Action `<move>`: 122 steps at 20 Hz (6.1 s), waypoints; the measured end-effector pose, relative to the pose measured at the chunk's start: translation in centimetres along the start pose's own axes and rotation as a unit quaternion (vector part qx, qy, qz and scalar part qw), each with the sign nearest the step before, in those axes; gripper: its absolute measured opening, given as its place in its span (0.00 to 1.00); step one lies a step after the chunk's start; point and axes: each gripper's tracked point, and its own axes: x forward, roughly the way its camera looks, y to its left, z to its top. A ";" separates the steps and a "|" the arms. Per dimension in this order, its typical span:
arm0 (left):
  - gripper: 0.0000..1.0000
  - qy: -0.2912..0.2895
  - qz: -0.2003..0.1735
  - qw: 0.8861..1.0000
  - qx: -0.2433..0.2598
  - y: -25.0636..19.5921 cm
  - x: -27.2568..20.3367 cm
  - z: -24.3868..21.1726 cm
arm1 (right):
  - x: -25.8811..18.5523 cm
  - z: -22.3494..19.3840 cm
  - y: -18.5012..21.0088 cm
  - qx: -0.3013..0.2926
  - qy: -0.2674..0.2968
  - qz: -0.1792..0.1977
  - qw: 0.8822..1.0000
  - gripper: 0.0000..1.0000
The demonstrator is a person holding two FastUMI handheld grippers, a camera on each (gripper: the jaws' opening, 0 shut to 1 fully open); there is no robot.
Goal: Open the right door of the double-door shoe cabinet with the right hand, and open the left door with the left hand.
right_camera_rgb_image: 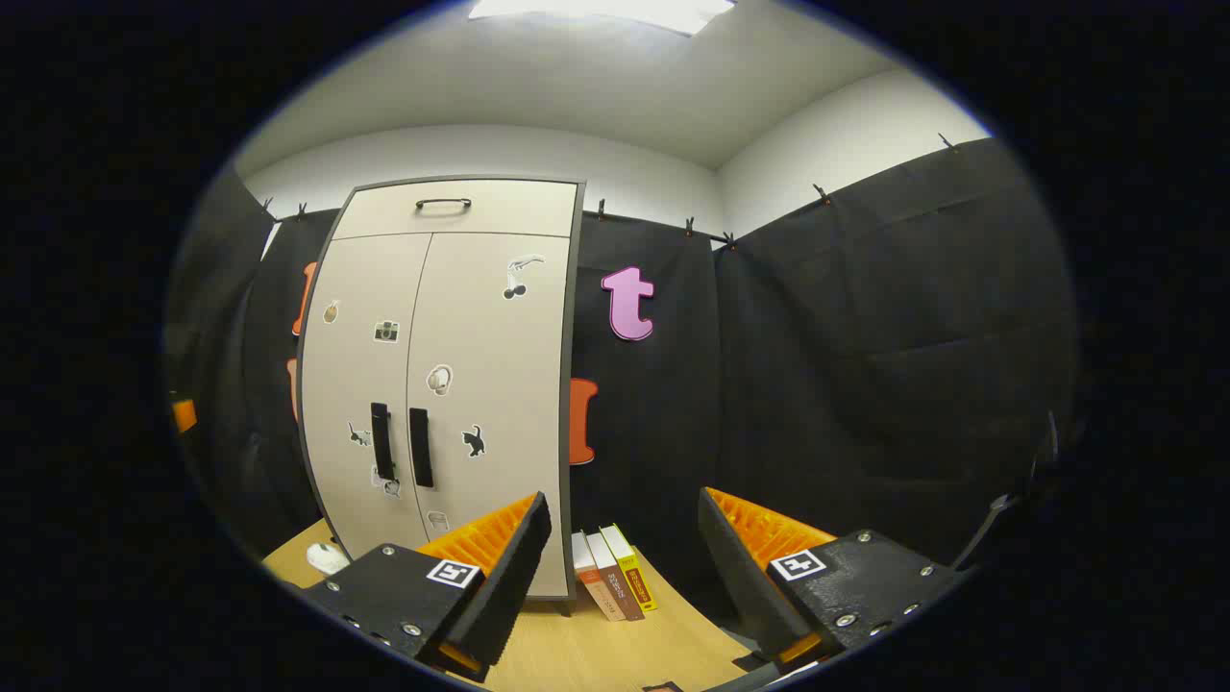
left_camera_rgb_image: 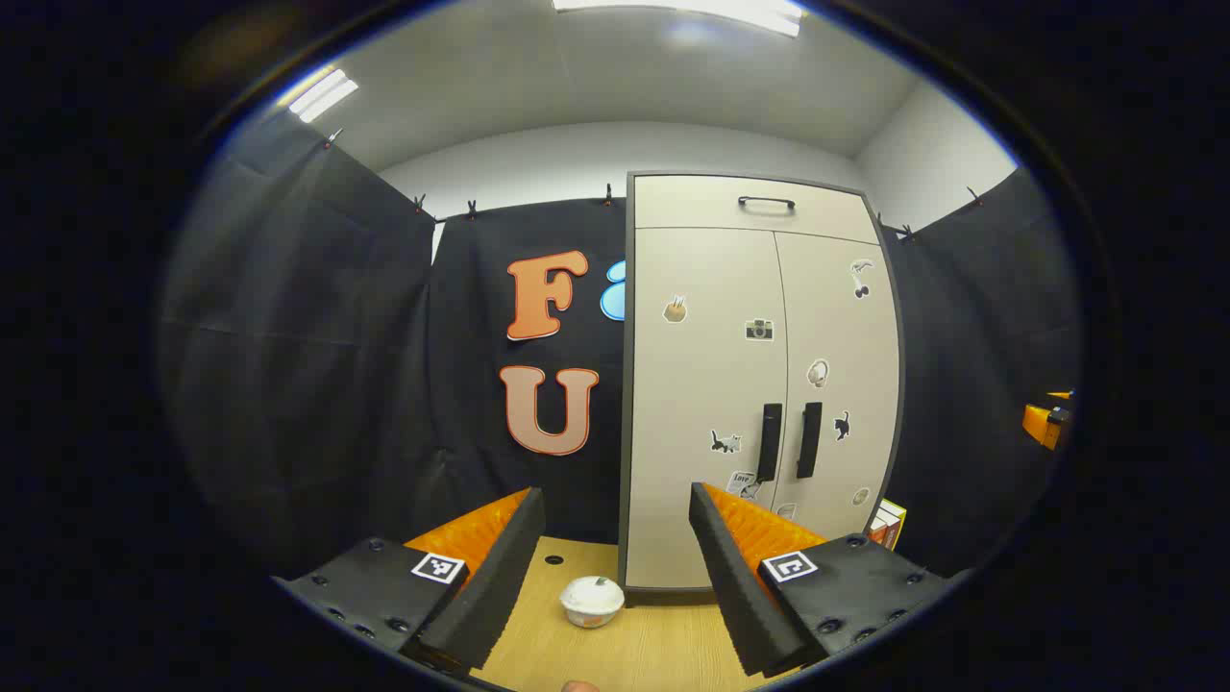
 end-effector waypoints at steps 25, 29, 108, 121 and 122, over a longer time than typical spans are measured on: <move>0.97 -0.004 0.014 1.000 -0.015 3.5 1.8 -0.5 | 3.4 -0.8 6.7 -0.014 0.010 0.033 0.999 0.94; 0.97 0.002 0.014 1.000 -0.007 4.0 2.3 -1.0 | 4.7 -0.8 10.5 -0.009 0.011 0.064 0.998 0.94; 0.96 0.005 0.025 0.999 -0.023 8.6 -2.3 -1.5 | 19.9 -8.3 24.5 0.034 0.082 0.107 0.990 0.01; 0.98 0.011 -0.008 1.000 -0.020 0.2 -1.4 -1.3 | 19.6 -8.2 19.6 0.009 0.082 0.082 0.993 0.00; 0.98 0.011 -0.010 1.000 -0.020 -0.4 -1.3 -1.3 | 19.6 -8.2 19.4 0.011 0.083 0.082 0.993 0.00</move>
